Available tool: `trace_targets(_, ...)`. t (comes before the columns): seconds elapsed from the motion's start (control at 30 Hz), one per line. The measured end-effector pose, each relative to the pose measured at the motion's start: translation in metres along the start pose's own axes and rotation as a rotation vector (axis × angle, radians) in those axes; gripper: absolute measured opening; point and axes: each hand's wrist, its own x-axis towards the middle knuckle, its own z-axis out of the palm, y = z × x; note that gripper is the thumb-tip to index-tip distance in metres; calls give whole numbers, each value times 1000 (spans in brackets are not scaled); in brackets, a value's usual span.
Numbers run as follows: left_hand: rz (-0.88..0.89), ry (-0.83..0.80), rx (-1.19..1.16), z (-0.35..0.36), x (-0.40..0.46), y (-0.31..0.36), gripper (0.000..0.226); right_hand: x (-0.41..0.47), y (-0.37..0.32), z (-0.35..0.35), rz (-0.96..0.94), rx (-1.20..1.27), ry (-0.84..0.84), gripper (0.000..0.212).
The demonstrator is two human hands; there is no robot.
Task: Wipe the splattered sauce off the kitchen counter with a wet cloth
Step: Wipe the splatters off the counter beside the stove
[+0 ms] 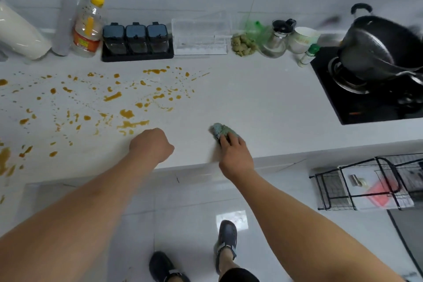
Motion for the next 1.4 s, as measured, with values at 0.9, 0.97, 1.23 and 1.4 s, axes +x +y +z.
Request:
trace_targets(0.9, -281, -54, -54, 46, 14, 95, 141, 132, 48, -56, -74, -114, -19, 62)
trace_targets(0.97, -269, -53, -67, 46, 12, 92, 138, 123, 10, -41, -284, -135, -56, 57)
trace_targets(1.23, -359, 14, -300, 11, 12, 46, 102, 158, 4, -52, -521, -216, -185, 54)
trace_targets(1.4, -617, 14, -399, 24, 13, 19, 110, 234, 39, -97, -321, -74, -134, 59)
